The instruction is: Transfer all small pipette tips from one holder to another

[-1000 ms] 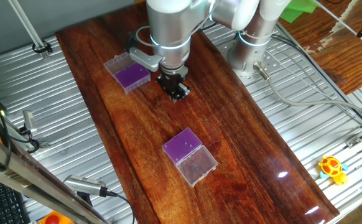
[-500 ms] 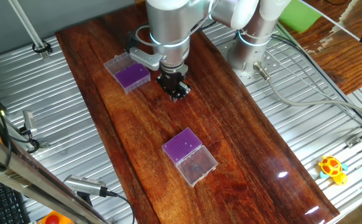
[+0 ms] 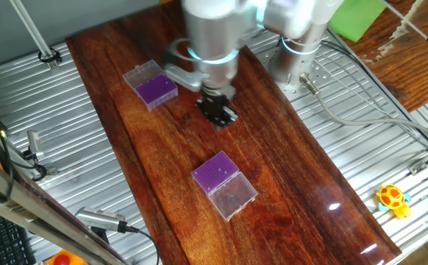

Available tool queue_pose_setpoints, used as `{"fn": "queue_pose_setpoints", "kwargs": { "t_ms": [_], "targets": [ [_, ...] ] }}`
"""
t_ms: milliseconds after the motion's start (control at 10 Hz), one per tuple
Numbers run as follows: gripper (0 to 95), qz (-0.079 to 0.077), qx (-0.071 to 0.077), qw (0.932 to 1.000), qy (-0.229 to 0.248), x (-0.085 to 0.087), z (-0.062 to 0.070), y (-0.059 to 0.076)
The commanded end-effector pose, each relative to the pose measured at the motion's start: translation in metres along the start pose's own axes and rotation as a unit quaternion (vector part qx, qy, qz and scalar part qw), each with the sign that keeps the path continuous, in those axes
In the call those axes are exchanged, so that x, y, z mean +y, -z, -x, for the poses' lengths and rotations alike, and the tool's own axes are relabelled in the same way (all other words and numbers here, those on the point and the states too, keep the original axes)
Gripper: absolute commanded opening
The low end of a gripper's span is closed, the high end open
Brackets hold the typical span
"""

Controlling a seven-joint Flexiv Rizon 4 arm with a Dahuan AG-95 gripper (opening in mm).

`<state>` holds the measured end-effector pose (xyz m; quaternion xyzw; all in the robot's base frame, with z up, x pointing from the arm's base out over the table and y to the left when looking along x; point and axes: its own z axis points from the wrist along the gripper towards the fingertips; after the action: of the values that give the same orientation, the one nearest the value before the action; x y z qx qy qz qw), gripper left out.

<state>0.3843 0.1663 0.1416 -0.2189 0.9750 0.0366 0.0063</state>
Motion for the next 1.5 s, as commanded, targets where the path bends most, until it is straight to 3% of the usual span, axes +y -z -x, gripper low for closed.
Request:
{"fn": "queue_pose_setpoints", "kwargs": {
  "t_ms": [100, 700, 1500],
  "targets": [
    [0.0, -0.006, 0.000, 0.9997, -0.022, 0.026, 0.015, -0.013],
    [0.0, -0.018, -0.011, 0.9984, -0.052, 0.056, 0.034, -0.031],
    [0.0, -0.025, -0.015, 0.9975, -0.065, 0.068, 0.043, -0.043]
  ]
}}
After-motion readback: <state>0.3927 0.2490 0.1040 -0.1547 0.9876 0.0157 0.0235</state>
